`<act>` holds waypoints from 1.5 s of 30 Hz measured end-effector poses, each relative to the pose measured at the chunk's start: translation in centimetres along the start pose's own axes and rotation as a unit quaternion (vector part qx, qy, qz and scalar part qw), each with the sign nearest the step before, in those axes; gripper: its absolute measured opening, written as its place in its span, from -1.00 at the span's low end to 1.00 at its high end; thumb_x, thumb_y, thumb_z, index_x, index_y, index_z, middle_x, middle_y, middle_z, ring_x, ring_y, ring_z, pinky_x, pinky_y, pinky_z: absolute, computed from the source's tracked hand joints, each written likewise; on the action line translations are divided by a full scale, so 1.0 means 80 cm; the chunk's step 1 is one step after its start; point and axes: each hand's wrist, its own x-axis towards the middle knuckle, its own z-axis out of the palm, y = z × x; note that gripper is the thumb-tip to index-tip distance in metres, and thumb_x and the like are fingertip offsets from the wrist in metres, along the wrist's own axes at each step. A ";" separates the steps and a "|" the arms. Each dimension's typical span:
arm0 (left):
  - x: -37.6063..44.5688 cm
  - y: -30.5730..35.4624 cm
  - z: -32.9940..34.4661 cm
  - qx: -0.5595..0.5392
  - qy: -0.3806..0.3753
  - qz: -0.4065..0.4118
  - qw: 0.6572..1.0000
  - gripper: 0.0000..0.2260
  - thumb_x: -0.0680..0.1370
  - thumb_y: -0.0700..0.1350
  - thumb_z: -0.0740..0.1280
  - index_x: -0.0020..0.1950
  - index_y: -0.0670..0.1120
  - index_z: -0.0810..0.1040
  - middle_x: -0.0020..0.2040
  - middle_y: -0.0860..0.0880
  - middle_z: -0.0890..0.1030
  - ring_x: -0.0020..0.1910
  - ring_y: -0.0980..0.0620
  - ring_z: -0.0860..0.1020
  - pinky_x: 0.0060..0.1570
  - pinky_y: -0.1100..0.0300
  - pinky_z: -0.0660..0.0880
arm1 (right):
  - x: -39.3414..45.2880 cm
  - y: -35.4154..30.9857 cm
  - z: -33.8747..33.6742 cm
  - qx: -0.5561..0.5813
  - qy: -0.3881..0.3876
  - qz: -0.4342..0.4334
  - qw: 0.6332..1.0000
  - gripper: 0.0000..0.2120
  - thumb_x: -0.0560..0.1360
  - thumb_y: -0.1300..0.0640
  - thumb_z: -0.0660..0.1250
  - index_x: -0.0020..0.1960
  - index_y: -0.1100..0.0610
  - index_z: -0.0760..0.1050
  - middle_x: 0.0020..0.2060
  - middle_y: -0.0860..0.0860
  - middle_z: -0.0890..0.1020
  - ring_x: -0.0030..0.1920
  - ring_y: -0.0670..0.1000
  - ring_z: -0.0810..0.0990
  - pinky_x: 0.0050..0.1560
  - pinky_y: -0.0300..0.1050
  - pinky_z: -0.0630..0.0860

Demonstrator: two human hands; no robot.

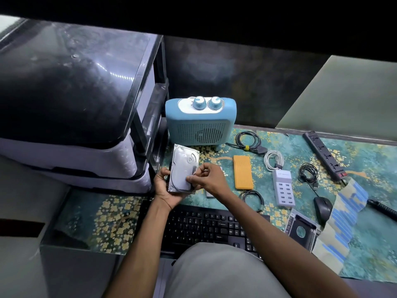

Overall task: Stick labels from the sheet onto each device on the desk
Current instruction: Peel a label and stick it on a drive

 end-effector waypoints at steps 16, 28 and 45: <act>0.029 0.006 0.027 0.529 0.280 0.202 0.775 -0.40 0.21 -0.17 0.60 0.25 0.04 0.65 0.11 -0.08 0.64 0.01 -0.02 0.61 -0.06 0.15 0.59 | -0.011 0.019 -0.028 -0.211 0.093 0.028 0.973 -0.70 0.43 0.11 0.53 -0.26 0.08 0.40 -0.36 0.00 0.56 -0.40 0.00 0.55 -0.38 -0.11 0.52; 0.057 -0.048 0.005 0.726 0.402 0.295 0.474 -0.60 0.32 -0.19 0.48 0.15 -0.02 0.59 0.12 -0.09 0.44 0.15 -0.14 0.42 0.17 -0.03 0.36 | -0.064 0.061 -0.060 -0.162 0.142 0.067 0.974 -0.72 0.44 0.09 0.50 -0.25 0.09 0.40 -0.27 0.14 0.62 -0.19 0.19 0.65 -0.11 0.13 0.59; 0.105 -0.323 0.104 0.808 0.098 0.319 0.485 -0.81 0.47 -0.22 0.39 0.06 -0.07 0.56 0.05 -0.05 0.55 0.00 -0.08 0.52 -0.08 0.00 0.52 | -0.184 0.158 -0.285 -0.050 0.428 0.164 0.887 -0.76 0.48 0.09 0.49 -0.18 0.11 0.43 -0.26 0.04 0.57 -0.21 0.10 0.57 -0.20 0.02 0.47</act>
